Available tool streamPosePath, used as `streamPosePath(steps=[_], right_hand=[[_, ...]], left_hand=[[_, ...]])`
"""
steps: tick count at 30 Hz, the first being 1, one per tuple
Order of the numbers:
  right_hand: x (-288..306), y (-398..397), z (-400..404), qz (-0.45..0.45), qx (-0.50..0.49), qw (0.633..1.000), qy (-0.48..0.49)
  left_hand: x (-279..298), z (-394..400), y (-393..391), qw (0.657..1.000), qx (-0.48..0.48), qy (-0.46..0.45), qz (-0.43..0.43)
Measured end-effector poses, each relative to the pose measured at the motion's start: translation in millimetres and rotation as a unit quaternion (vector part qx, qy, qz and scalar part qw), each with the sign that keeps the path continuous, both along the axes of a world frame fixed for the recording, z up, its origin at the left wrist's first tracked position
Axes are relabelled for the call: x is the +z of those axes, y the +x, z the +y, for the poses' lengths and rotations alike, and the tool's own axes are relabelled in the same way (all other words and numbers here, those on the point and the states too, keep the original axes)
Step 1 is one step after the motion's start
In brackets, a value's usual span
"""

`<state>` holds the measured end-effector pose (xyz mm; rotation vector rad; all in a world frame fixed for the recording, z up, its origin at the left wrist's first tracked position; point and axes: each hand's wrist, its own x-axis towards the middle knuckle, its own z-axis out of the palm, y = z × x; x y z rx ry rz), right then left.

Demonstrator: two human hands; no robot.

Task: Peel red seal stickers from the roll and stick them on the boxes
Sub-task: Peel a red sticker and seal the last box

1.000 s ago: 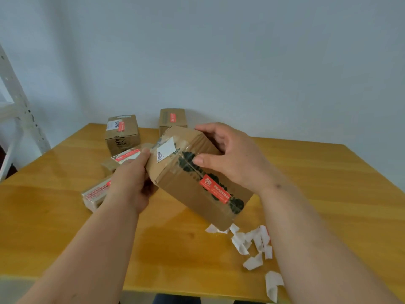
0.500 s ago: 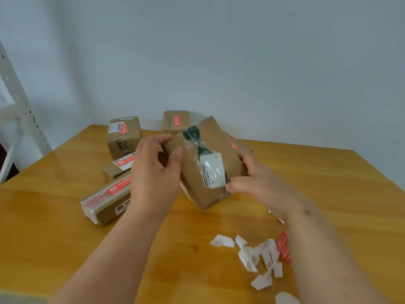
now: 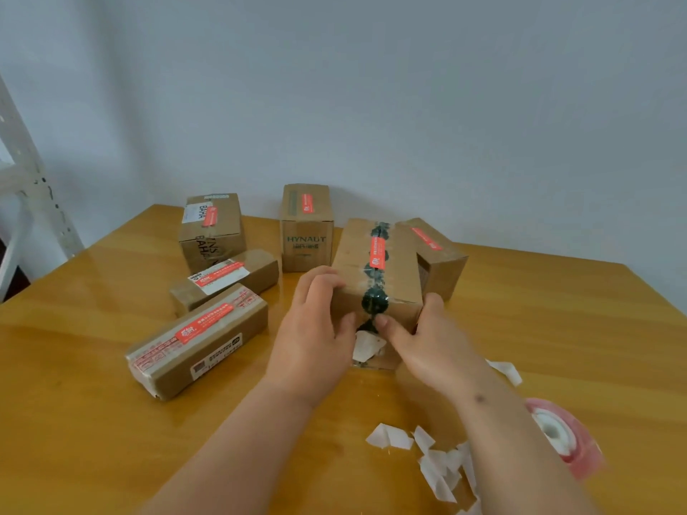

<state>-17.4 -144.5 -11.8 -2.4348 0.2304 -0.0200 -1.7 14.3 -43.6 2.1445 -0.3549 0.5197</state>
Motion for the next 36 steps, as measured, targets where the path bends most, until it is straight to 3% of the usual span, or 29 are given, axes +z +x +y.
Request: streamPosePath(steps=[6, 11, 13, 15, 18, 21, 24, 26, 29, 36], right_hand=[[-16, 48, -1, -0.064, -0.076, 0.995, 0.015], [-23, 76, 7, -0.091, -0.107, 0.983, 0.121], [-26, 79, 9, -0.095, -0.108, 0.981, 0.128], [-29, 80, 12, -0.093, -0.104, 0.985, 0.105], [-30, 75, 22, -0.089, -0.084, 0.988, 0.089], [-33, 68, 45, -0.051, -0.013, 0.996, 0.075], [-37, 56, 72, 0.004, 0.072, 0.995, 0.066], [-39, 47, 87, 0.033, 0.118, 0.991, 0.060], [-41, 37, 99, 0.052, 0.163, 0.984, 0.051], [-40, 32, 80, 0.067, 0.128, 0.987, 0.066]], left_hand=[[8, -13, 41, 0.995, 0.041, 0.042, 0.085], [16, -19, 73, 0.977, -0.045, 0.035, 0.204], [18, -9, 77, 0.975, -0.027, 0.081, 0.205], [21, 12, 74, 0.967, 0.031, 0.185, 0.171], [28, 63, 61, 0.939, 0.130, 0.259, 0.184], [22, 120, 41, 0.878, 0.209, 0.298, 0.312], [12, 153, 22, 0.841, 0.186, 0.257, 0.438], [7, 150, 15, 0.844, 0.162, 0.246, 0.448], [-1, 128, 17, 0.875, 0.156, 0.244, 0.388], [-14, 55, 29, 0.915, 0.120, 0.218, 0.317]])
